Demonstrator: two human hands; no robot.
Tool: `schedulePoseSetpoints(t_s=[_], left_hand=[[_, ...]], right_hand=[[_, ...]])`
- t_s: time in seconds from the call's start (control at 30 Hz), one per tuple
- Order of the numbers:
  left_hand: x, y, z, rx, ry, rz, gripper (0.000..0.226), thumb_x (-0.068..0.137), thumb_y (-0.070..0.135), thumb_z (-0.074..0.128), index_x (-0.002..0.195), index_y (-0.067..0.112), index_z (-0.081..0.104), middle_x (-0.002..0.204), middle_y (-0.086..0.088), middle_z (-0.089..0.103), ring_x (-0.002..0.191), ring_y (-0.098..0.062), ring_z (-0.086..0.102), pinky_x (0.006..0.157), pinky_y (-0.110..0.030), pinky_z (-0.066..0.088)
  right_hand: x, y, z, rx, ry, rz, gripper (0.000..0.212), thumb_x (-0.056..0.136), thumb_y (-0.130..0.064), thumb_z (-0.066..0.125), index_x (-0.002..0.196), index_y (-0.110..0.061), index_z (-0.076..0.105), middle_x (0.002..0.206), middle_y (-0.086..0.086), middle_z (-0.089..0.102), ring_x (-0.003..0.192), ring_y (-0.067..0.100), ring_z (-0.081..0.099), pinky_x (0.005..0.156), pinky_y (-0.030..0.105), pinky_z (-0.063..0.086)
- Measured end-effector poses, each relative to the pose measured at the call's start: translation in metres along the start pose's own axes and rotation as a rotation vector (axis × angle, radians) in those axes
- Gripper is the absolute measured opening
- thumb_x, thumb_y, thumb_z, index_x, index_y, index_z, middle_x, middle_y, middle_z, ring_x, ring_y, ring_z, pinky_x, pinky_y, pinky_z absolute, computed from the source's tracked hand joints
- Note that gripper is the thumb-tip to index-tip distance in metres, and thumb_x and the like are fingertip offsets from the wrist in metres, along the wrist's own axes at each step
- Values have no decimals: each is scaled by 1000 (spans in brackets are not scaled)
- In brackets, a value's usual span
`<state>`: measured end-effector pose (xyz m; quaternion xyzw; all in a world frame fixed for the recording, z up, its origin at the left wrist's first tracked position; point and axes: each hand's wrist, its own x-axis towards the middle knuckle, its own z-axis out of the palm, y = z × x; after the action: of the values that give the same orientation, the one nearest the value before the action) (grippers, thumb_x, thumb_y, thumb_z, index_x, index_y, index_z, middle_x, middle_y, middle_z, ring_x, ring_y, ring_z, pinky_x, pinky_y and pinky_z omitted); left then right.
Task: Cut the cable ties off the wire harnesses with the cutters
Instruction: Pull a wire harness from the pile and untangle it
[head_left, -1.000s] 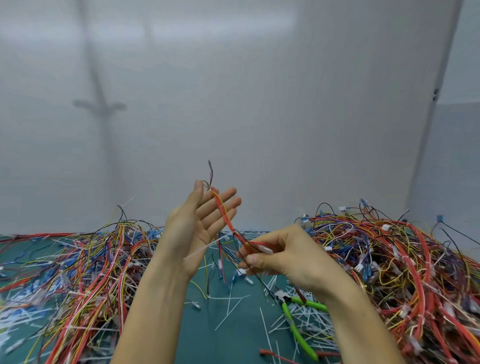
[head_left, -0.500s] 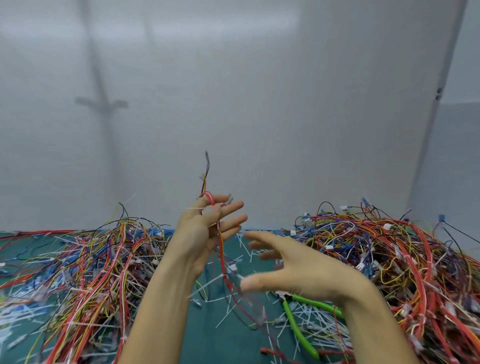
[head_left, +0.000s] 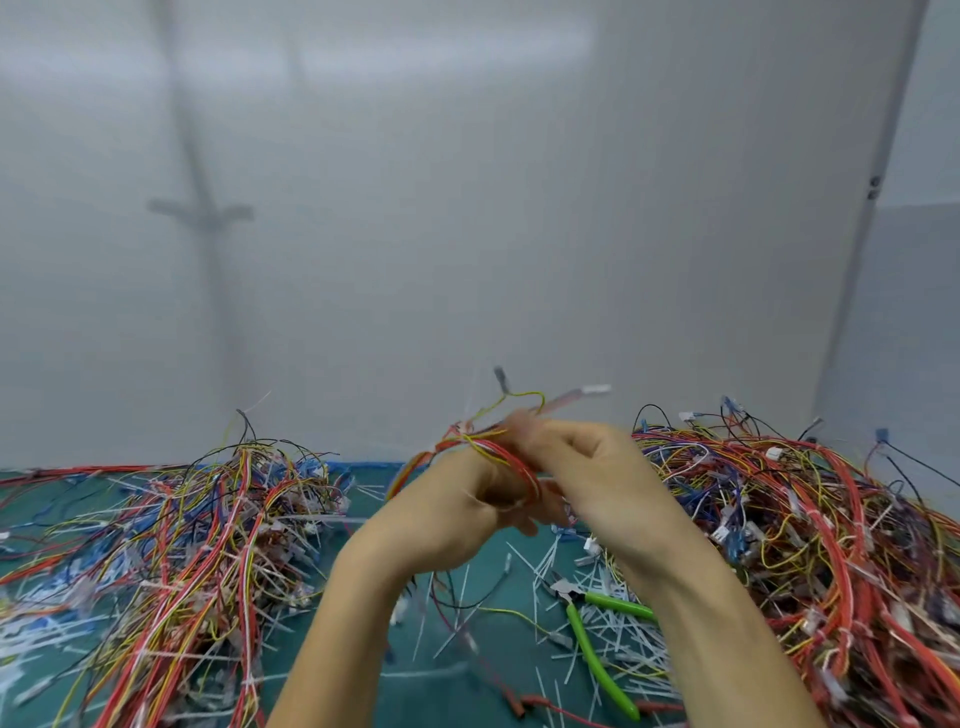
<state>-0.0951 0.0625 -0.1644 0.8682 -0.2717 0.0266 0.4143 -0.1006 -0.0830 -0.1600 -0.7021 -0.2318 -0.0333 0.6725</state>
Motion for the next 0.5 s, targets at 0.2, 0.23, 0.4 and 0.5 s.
schedulePoseSetpoints(t_s=[0.2, 0.23, 0.4, 0.5], left_hand=[[1, -11, 2, 188, -28, -79, 39, 86, -8, 57, 57, 16, 63, 54, 13, 56, 57, 8, 53, 58, -4, 41], [1, -11, 1, 211, -43, -68, 37, 86, -4, 59, 55, 17, 60, 55, 10, 54, 55, 8, 49, 58, -6, 40], [2, -20, -16, -343, 243, -264, 48, 89, -12, 34, 122, 7, 64, 107, -3, 75, 94, -13, 72, 94, -27, 48], [-2, -20, -31, -1037, 401, -259, 47, 74, -14, 29, 103, 0, 64, 113, -13, 72, 102, -22, 71, 99, -41, 46]], right_hand=[[2, 11, 8, -140, 136, 19, 8, 82, -16, 77, 77, -22, 80, 68, -6, 74, 60, 3, 66, 54, 19, 47], [3, 12, 8, -137, 172, 12, 9, 82, -15, 77, 77, -22, 80, 71, -6, 75, 67, 4, 69, 60, 22, 50], [4, 6, 6, 19, 300, -101, 16, 83, -4, 74, 80, -20, 78, 74, -7, 76, 69, -1, 69, 61, 10, 49], [2, 2, 5, 94, 219, -98, 20, 81, -1, 75, 81, -21, 78, 79, -9, 77, 73, -1, 71, 65, 9, 50]])
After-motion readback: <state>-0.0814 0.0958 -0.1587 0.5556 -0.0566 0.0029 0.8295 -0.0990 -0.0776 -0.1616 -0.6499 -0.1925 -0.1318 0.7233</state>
